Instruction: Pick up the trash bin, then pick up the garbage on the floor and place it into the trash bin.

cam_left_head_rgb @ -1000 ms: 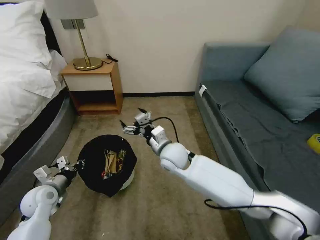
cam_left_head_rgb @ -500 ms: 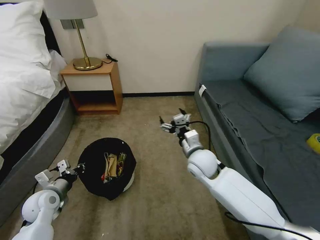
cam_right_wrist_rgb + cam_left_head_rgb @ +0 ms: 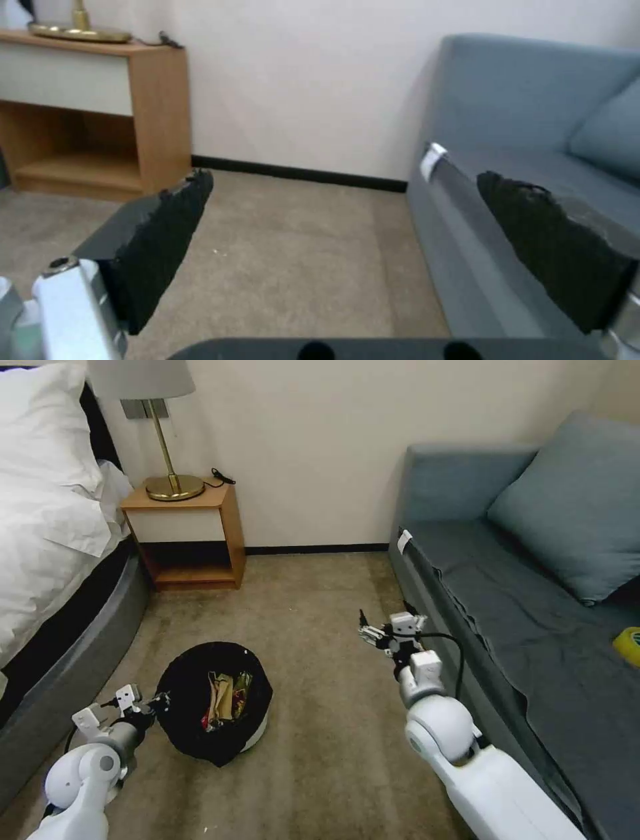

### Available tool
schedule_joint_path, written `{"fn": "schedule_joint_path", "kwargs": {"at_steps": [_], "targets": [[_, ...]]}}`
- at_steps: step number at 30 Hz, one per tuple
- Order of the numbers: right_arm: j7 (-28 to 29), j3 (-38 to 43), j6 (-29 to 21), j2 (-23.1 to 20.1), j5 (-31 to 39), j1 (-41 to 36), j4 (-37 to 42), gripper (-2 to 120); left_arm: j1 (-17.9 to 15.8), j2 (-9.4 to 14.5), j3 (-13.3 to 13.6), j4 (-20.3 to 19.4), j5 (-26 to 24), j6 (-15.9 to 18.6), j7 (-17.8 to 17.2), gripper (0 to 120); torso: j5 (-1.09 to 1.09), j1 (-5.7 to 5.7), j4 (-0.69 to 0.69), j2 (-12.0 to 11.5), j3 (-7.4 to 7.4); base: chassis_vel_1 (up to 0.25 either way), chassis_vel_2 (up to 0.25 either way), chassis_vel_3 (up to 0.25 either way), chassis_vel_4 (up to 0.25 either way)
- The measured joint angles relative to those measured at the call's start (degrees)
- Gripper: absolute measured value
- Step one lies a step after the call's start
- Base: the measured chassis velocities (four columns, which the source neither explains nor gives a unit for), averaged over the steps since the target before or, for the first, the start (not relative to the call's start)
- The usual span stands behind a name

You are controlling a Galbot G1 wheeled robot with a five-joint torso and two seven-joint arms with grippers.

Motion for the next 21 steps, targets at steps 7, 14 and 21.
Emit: {"fn": "schedule_joint_path", "kwargs": {"at_steps": [7,14,21], "targets": [[-1.4,3.8,1.1,2.5,-2.1,-6.3,2.8,100,0.0,-0.3,0.1,0.6,0.7,-0.2,1.2,5,0.00,0.00,0.00,0.0,0.00,0.000,0.000,0.000,0.000],[-1.8,6.2,1.6,3.8,-2.8,-9.7,5.0,100,0.2,-0.7,0.1,1.0,1.4,-1.3,2.1,31,0.00,0.00,0.00,0.0,0.00,0.000,0.000,0.000,0.000],[-1.8,6.9,1.7,4.2,-2.7,-11.0,5.8,100,0.7,-0.9,-0.4,0.0,3.0,-2.6,2.9,58,0.00,0.00,0.00,0.0,0.00,0.000,0.000,0.000,0.000]]}}
